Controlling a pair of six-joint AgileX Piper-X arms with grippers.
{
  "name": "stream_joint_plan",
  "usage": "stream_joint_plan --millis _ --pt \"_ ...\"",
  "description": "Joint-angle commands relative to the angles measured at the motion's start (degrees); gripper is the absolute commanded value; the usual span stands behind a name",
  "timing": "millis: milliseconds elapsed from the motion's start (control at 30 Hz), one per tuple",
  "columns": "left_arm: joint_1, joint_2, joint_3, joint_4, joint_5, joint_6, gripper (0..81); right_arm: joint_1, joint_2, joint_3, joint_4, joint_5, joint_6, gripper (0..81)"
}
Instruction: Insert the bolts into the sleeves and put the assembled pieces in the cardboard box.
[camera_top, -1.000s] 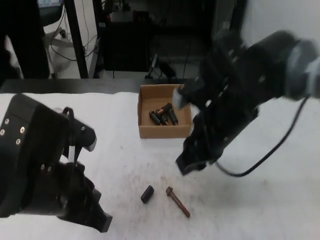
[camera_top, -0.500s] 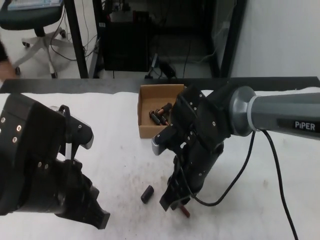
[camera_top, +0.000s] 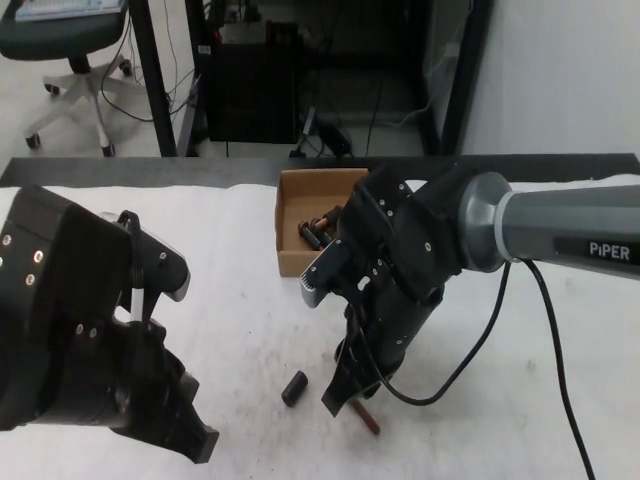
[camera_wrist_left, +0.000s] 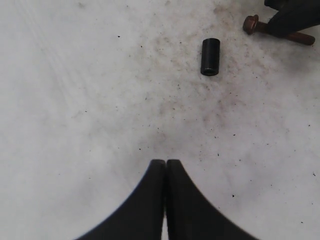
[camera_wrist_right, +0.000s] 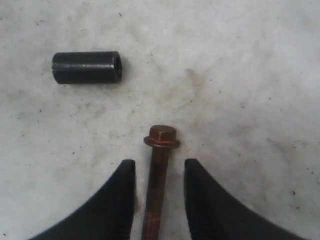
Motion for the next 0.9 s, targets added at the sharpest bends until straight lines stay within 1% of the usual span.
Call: stream_joint_plan --millis 0,200,467,867 --pt "0.02 -0.36 -0.08 -0.73 0.02 0.38 0.2 -0.55 -0.2 -0.1 0.3 0.18 -0.9 31.2" --pt "0.02 -0.36 -0.08 -0.73 0.02 0.38 0.2 -0.55 0.28 -0.1 0.28 0.18 -1.32 31.2" --pt "0.02 -0.36 -0.08 -0.73 0.02 0.38 0.2 -0.14 4.63 -0.1 1.25 0.26 -1.31 31.2" --pt "0.02 -0.36 -0.08 -0.73 0.02 0.38 0.2 -0.06 4.76 -0.1 -2.35 0.27 -1.31 31.2"
